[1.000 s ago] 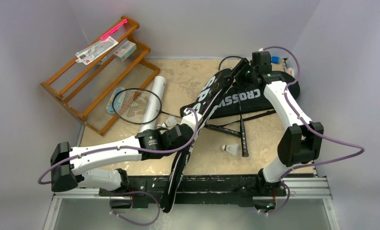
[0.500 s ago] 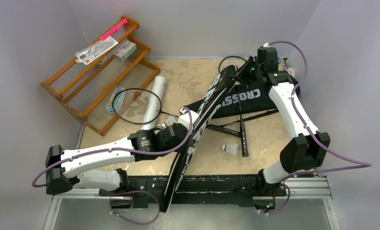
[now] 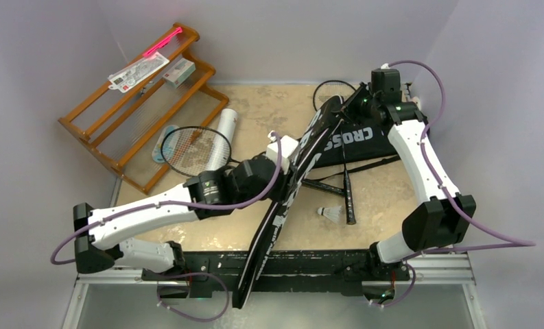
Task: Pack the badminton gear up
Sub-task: Adjust the racket bag at the center of the board.
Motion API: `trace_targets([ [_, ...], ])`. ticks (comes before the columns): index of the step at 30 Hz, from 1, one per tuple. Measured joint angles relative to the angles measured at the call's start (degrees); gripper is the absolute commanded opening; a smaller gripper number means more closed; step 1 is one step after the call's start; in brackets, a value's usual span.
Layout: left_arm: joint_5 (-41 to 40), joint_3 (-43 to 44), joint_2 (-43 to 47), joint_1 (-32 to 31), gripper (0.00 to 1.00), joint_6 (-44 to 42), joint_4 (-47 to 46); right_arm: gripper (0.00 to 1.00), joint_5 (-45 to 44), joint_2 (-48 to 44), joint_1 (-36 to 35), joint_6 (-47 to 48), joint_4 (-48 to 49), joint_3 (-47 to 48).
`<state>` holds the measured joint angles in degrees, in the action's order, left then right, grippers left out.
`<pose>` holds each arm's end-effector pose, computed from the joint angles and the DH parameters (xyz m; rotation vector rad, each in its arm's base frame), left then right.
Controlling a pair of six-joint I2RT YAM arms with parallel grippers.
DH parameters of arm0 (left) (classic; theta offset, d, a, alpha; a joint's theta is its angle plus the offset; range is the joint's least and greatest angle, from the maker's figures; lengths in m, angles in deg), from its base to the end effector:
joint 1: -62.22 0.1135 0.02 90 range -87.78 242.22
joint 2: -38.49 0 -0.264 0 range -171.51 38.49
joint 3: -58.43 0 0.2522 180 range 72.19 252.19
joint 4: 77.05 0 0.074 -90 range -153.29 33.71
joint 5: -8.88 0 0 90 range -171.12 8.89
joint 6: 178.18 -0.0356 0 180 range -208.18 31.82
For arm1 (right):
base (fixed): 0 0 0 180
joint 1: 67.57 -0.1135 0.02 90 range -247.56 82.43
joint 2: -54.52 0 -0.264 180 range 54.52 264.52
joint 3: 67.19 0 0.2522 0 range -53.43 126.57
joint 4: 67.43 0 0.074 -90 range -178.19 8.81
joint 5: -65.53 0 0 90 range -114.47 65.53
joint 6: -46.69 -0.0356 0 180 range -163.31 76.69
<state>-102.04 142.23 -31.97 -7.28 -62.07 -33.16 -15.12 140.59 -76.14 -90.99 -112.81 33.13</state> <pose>0.1063 -0.2479 0.3660 0.5752 2.0495 -0.6330 0.3351 0.0563 0.3825 0.6399 2.1046 0.7430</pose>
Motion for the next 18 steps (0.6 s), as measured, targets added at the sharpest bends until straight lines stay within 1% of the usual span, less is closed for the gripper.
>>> trace_targets([
  [4,1.09,7.37,-5.77,1.36,0.33,-0.59,-1.75,0.0,-0.42,-0.81,0.0,-0.44,-1.03,0.0],
  [9,1.51,14.95,-12.63,2.71,0.19,-2.38,-3.04,0.0,-1.42,-2.6,0.02,-1.18,-2.56,0.0],
  [11,2.32,18.16,-15.5,3.32,0.16,-3.15,-3.45,0.0,-1.81,-3.15,0.0,-1.51,-2.91,-0.02],
  [14,4.11,22.91,-19.82,4.63,0.16,-3.78,-4.09,0.0,-2.21,-3.48,0.0,-1.99,-3.15,-0.02],
  [18,6.99,26.01,-23.63,7.26,0.16,-4.24,-5.35,0.0,-2.34,-3.54,0.0,-2.47,-3.54,-0.02],
])
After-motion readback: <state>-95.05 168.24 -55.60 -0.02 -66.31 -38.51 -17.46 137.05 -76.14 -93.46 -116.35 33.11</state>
